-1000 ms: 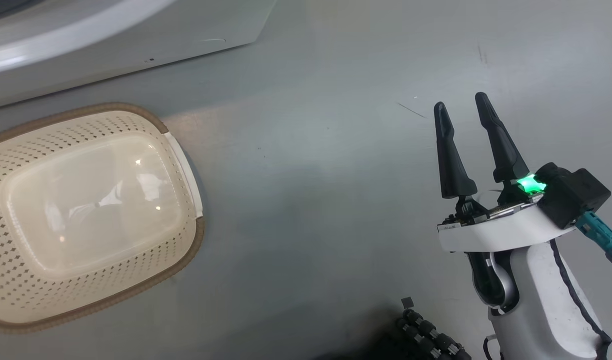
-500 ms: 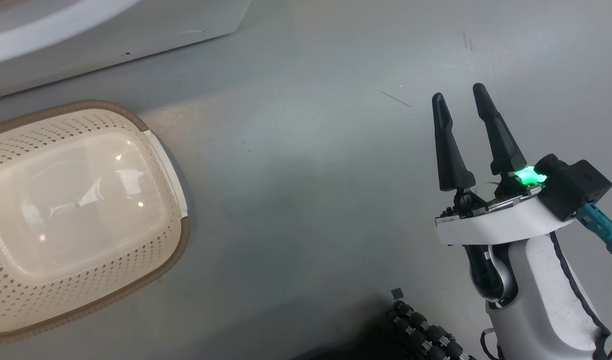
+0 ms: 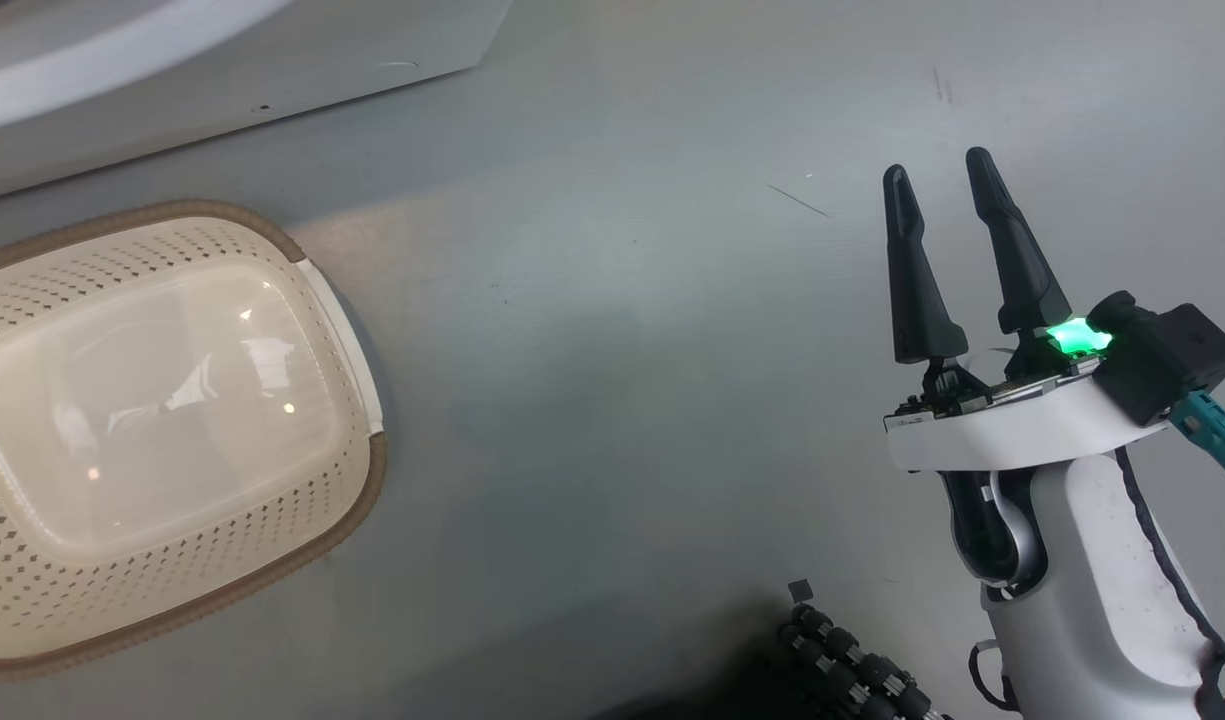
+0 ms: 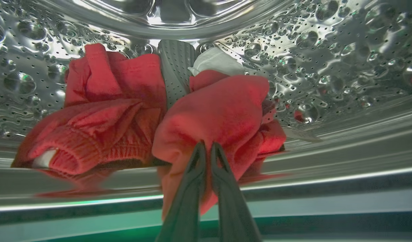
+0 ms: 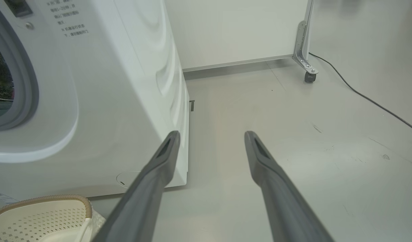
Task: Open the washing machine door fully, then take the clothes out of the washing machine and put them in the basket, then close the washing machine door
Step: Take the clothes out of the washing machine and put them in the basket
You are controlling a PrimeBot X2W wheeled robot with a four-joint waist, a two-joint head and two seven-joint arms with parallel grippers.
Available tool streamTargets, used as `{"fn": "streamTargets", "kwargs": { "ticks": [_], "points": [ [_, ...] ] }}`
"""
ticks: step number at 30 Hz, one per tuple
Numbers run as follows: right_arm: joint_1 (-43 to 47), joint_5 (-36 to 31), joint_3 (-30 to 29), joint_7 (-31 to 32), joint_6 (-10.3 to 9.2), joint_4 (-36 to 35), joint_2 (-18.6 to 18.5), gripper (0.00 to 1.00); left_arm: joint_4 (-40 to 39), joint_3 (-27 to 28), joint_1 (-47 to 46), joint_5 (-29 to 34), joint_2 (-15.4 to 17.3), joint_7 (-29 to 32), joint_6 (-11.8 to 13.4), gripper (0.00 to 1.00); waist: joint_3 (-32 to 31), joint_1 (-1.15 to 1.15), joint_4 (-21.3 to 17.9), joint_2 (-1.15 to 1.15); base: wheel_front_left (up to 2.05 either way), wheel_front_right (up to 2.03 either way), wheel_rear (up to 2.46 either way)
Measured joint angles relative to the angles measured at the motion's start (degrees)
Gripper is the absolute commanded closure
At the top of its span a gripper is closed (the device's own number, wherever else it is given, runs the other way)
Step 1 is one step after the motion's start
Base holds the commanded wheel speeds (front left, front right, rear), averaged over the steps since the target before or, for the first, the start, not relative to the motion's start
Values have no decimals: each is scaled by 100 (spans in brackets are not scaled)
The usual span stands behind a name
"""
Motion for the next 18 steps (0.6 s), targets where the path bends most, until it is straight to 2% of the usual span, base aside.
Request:
{"fn": "streamTargets", "kwargs": {
  "ticks": [11, 18],
  "points": [
    [1, -291, -212, 0, 1, 65, -1, 0, 0, -98, 70, -25, -172, -605, -380, 100, -188, 0, 246, 0, 0, 0, 0],
    [11, -454, -310, 0, 46, 103, -3, 0, -109, -183, 527, -34, -334, -1182, -493, 100, -400, 0, 454, 0, 0, 0, 0]
  ]
}}
